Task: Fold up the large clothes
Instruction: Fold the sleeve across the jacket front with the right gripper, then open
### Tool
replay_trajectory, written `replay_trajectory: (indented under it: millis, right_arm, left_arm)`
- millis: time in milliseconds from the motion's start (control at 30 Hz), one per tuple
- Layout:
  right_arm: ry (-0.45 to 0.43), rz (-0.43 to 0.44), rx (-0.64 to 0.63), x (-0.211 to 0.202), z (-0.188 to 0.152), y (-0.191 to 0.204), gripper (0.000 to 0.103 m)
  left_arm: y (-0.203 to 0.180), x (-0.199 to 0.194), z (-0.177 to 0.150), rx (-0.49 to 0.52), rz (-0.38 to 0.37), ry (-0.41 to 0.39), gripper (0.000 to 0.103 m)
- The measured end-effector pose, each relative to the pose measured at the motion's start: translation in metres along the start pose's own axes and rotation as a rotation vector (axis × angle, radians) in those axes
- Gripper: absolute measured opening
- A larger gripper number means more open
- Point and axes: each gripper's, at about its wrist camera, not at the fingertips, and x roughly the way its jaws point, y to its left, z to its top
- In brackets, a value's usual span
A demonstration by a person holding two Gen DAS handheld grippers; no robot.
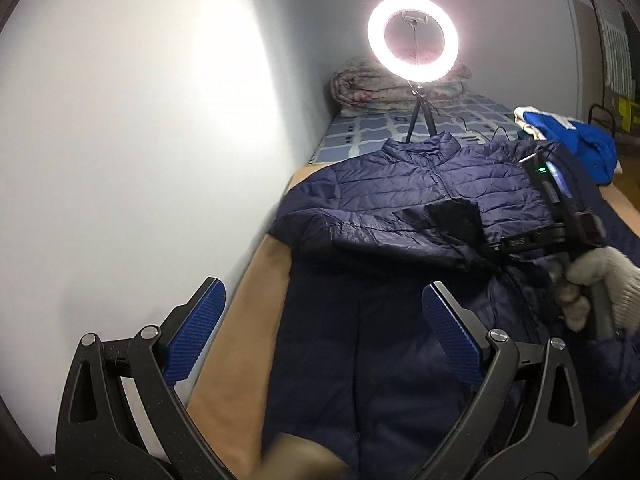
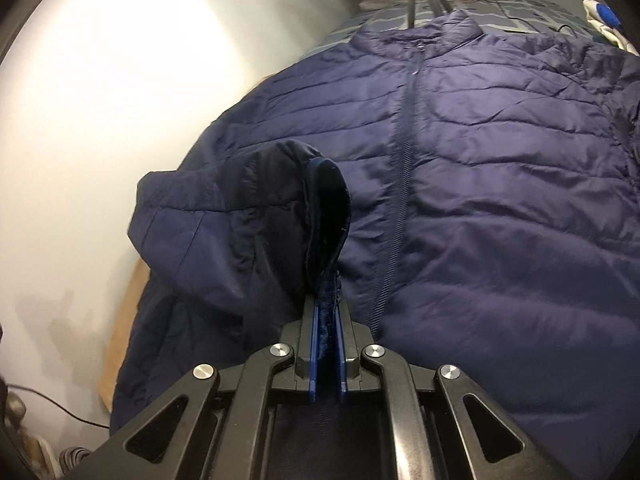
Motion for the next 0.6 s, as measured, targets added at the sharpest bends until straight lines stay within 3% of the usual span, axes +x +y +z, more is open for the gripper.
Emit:
replay_trajectory:
  millis: [167,267,333,433,500,567,600]
  right_arm:
    - [-0.022,-0.032,0.007,-0.008,0.01,-0.015,0.005]
    - [-0.041,-0.066,0.016,-0.014,0.021,-0.03,0.005]
    - [-0.05,-0.081,0.023,-0.015,0.029,-0.04,0.005]
    - [-0.059,-0.07,0.028,-0.016,0.039,-0.053,0.025]
    - [-0.068,-0.044,0.058,-0.014,0.047,-0.063,0.058]
    - [-0.07,0.024,0.113,-0.011,0.054,-0.076,0.071]
    - [-0.068,0.056,0.139,-0.007,0.058,-0.081,0.071]
  left_arm:
    - [-0.007,0.045,0.011,-0.023,-0.024,0.016,0.101]
    - [0.001,0.061,0.003,-0.079,-0.013,0.007,0.101]
    - [0.006,0.075,-0.005,-0.116,-0.005,0.047,0.101]
    - [0.007,0.092,-0.011,-0.114,-0.042,0.093,0.101]
    - [0.002,0.093,-0.01,-0.083,-0.04,0.082,0.101]
    - [-0.002,0.09,-0.006,-0.056,-0.04,0.057,0.101]
    - [-0.004,0.089,-0.003,-0.053,-0.042,0.045,0.101]
